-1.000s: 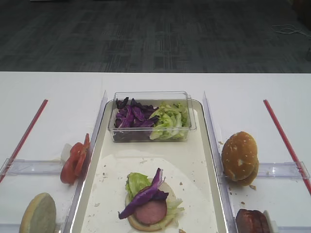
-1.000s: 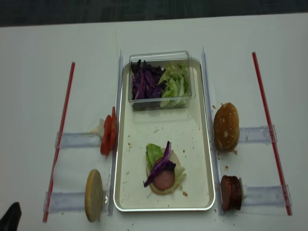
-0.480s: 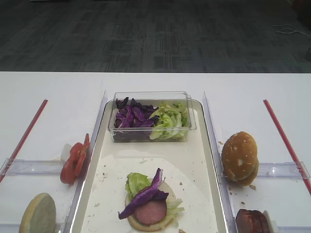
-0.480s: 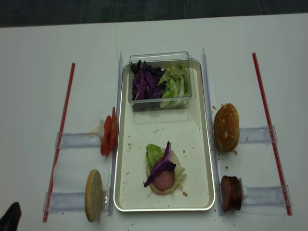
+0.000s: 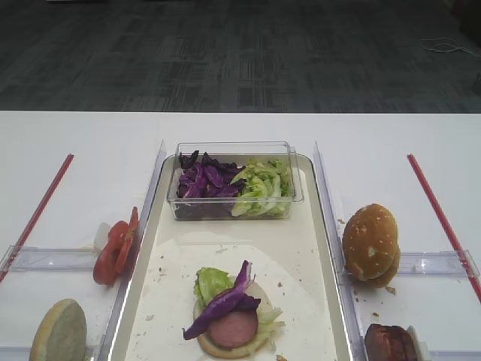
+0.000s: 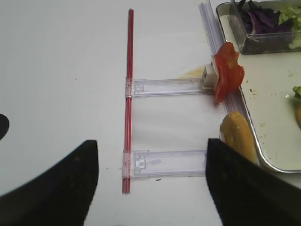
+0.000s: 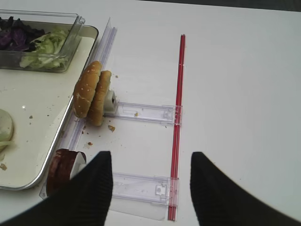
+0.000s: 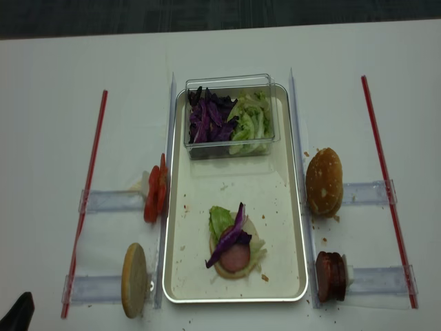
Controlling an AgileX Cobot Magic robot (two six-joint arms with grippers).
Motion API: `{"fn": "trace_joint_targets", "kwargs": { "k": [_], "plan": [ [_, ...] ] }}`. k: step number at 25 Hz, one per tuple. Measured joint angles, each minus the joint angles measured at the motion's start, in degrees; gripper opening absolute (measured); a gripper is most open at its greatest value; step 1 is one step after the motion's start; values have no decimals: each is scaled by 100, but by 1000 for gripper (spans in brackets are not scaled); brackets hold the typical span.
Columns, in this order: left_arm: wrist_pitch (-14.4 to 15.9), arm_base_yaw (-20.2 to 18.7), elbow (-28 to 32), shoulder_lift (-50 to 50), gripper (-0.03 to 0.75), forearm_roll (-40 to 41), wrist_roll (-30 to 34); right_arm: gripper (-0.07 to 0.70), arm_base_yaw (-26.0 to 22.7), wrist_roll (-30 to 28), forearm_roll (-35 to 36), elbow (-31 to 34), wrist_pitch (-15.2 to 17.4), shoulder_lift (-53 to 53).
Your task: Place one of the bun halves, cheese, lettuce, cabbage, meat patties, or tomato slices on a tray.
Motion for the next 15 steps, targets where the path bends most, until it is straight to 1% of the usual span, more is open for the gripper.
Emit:
{"fn": "trace_joint_targets", "kwargs": {
  "k": [15],
  "plan": [
    [0,-25,0,-9,484,-109,0,387,0,0,0,0,0,0]
  ]
}}
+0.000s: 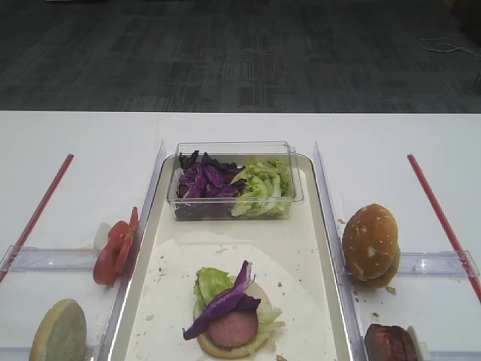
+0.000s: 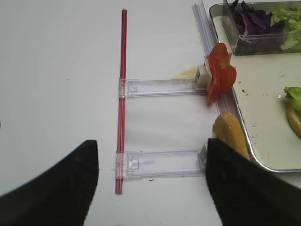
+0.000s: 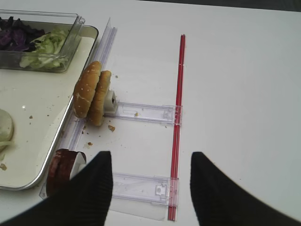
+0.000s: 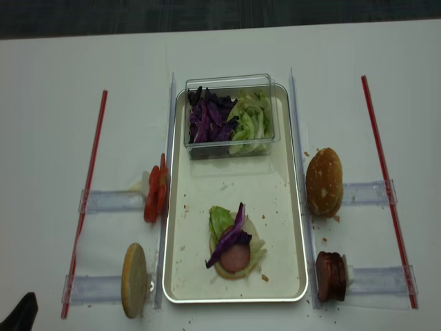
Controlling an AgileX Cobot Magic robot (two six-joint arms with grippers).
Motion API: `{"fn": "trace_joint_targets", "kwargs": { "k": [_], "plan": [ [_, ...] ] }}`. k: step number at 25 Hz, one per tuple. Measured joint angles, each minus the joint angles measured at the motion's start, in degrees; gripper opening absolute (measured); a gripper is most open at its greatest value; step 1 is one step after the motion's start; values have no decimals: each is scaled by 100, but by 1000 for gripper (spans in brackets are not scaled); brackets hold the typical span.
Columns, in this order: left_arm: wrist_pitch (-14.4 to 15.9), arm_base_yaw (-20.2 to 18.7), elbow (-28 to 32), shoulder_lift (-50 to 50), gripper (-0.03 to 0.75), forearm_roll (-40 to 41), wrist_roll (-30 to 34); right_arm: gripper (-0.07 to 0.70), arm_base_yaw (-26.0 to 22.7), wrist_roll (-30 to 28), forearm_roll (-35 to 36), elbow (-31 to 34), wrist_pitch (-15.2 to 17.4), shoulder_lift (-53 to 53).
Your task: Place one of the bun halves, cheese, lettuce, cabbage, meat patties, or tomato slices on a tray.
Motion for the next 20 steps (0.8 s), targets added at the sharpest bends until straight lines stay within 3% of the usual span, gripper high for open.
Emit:
{"fn": "trace_joint_targets", "kwargs": {
  "k": [20],
  "plan": [
    [0,0,0,0,484,-33,0,387,0,0,0,0,0,0]
  ]
}}
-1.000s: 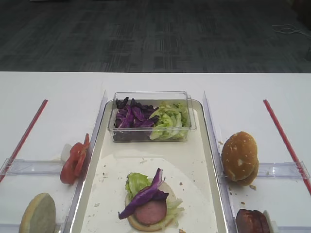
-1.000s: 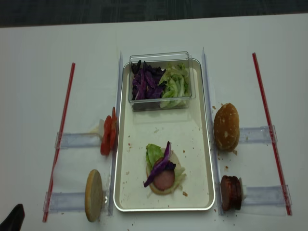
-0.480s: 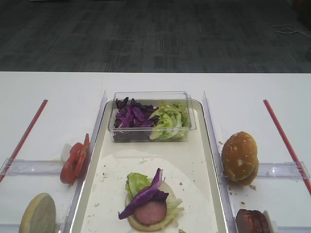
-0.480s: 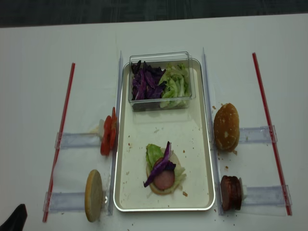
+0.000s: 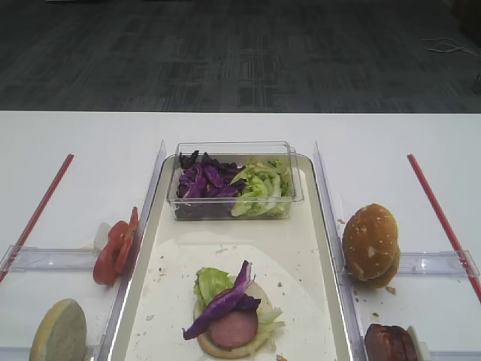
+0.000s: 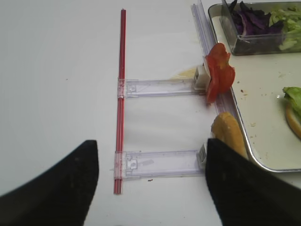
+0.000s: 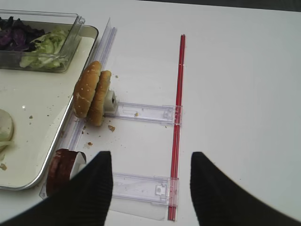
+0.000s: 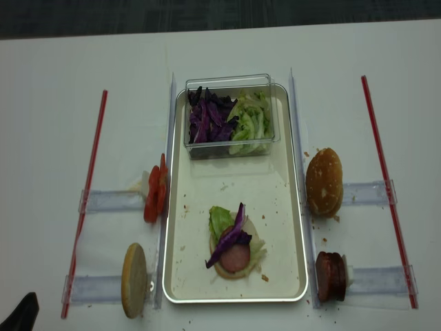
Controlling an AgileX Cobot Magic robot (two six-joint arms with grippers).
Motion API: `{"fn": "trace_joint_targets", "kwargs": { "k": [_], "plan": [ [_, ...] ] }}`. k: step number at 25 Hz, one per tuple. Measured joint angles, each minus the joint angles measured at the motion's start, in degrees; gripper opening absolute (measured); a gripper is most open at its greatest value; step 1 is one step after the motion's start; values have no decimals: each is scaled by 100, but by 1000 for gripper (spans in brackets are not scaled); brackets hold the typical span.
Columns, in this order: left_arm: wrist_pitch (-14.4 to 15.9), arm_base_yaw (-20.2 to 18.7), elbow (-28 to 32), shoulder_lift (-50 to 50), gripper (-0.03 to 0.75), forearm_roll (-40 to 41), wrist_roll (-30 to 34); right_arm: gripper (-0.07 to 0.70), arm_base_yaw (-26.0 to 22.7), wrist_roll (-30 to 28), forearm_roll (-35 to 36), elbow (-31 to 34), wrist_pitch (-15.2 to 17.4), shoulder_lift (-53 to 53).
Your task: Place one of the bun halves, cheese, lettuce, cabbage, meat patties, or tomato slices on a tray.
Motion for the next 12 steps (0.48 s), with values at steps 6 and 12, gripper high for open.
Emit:
{"fn": "trace_joint_targets", "kwargs": {
  "k": [6,12],
  "plan": [
    [0,0,0,0,484,0,0,387,0,0,0,0,0,0],
    [0,0,0,0,484,0,0,387,0,-11,0,0,0,0]
  ]
}}
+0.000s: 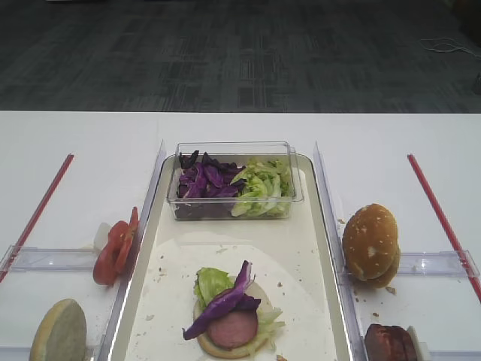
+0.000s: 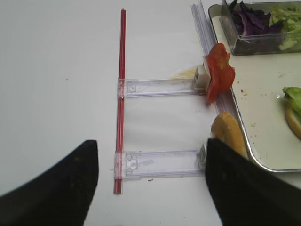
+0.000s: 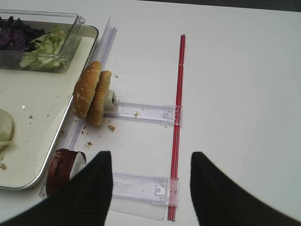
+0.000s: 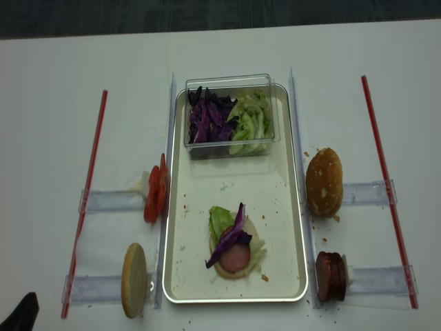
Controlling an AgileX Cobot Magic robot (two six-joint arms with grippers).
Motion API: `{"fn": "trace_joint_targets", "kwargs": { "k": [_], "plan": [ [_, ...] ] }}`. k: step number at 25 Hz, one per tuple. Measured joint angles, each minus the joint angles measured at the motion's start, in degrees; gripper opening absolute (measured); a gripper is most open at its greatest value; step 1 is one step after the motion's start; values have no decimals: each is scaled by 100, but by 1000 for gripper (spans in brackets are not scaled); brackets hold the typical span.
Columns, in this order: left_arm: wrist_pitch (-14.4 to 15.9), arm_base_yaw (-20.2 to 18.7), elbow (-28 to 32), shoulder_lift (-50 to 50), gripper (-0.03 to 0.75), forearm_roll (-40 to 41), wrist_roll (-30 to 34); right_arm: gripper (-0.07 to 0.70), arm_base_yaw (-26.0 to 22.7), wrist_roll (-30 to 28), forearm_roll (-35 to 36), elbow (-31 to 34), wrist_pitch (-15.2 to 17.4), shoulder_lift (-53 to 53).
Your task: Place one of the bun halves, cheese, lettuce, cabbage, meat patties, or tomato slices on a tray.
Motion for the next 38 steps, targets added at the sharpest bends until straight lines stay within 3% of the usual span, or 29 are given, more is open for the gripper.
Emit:
{"fn": "trace_joint_targets", "kwargs": {
  "k": [38],
  "plan": [
    [0,0,0,0,484,0,0,387,0,-12,0,0,11,0]
  ]
}}
